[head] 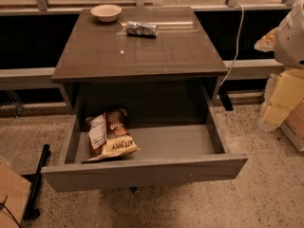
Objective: Pick brown chip bag from top drawer and place on counter
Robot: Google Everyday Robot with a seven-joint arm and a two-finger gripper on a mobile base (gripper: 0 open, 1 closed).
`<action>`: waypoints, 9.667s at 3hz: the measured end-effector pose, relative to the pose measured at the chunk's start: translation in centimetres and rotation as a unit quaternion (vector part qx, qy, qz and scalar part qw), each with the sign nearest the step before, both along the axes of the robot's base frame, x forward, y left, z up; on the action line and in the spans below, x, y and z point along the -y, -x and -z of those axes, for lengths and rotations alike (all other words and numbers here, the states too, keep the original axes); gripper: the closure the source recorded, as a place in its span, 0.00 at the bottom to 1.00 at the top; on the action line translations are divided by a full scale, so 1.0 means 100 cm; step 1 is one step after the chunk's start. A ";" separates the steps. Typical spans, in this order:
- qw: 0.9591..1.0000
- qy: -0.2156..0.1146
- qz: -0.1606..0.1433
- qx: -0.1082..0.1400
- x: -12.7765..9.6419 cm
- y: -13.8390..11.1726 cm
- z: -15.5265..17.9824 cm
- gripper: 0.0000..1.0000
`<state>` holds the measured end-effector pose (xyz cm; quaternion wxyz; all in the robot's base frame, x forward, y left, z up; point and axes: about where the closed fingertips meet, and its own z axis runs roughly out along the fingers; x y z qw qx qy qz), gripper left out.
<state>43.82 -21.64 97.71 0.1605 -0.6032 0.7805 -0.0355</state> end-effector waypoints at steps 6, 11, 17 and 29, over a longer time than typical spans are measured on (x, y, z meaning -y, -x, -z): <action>0.978 -0.208 0.026 -0.017 -0.131 -0.033 0.080 0.00; 0.930 -0.357 0.066 -0.062 -0.263 -0.102 0.186 0.00; 0.892 -0.407 0.173 -0.094 -0.334 -0.128 0.266 0.78; 0.896 -0.407 0.068 0.165 -0.092 -0.330 -0.020 1.00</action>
Offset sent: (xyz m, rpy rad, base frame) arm 0.0078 0.0543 -0.0514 0.1787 0.0800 -0.0218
